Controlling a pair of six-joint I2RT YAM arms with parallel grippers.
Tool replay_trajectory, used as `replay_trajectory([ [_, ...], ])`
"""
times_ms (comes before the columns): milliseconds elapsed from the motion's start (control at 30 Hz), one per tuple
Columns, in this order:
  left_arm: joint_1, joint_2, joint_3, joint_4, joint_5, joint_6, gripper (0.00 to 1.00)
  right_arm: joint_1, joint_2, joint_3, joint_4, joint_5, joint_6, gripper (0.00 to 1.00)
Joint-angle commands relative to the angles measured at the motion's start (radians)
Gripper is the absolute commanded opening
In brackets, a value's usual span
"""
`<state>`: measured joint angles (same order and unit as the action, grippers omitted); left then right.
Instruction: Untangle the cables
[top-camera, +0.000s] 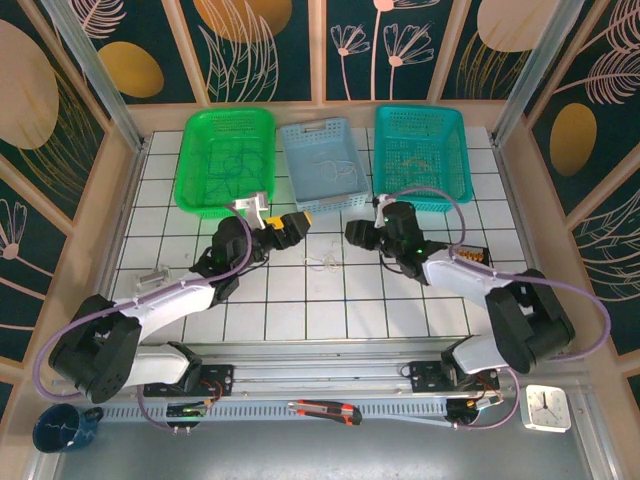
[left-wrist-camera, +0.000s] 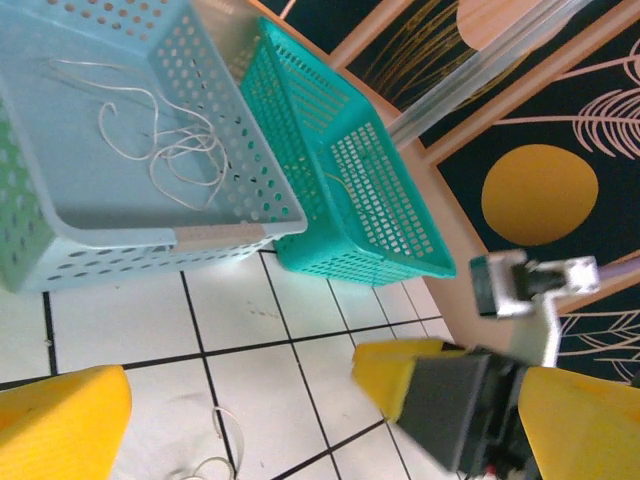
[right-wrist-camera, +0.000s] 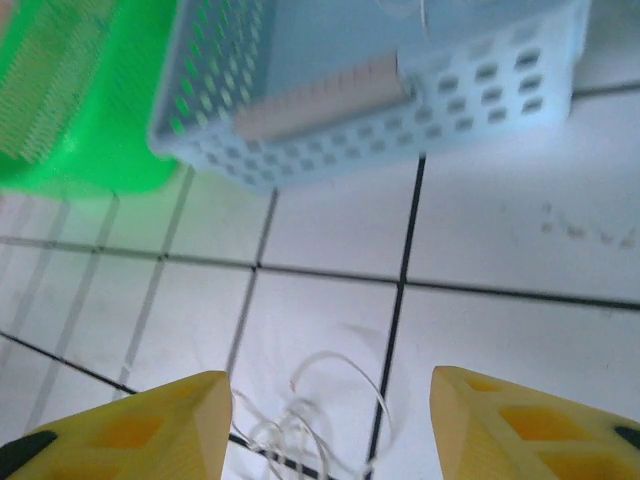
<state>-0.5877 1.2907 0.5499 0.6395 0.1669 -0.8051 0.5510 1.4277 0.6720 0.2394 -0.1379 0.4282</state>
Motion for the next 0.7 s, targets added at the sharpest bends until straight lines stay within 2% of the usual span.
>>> replay_trajectory([
  [0,0.009,-0.018,0.024,-0.023,0.006,-0.011,0.99,0.049,0.070,0.011,-0.049,0.045,-0.090,0.52],
  [167,0.013,-0.015,0.024,-0.017,0.016,-0.023,0.99,0.108,0.168,0.063,-0.078,0.103,-0.143,0.48],
  [667,0.014,0.000,0.013,0.021,0.038,-0.043,0.99,0.111,0.305,0.174,-0.097,0.157,-0.199,0.48],
])
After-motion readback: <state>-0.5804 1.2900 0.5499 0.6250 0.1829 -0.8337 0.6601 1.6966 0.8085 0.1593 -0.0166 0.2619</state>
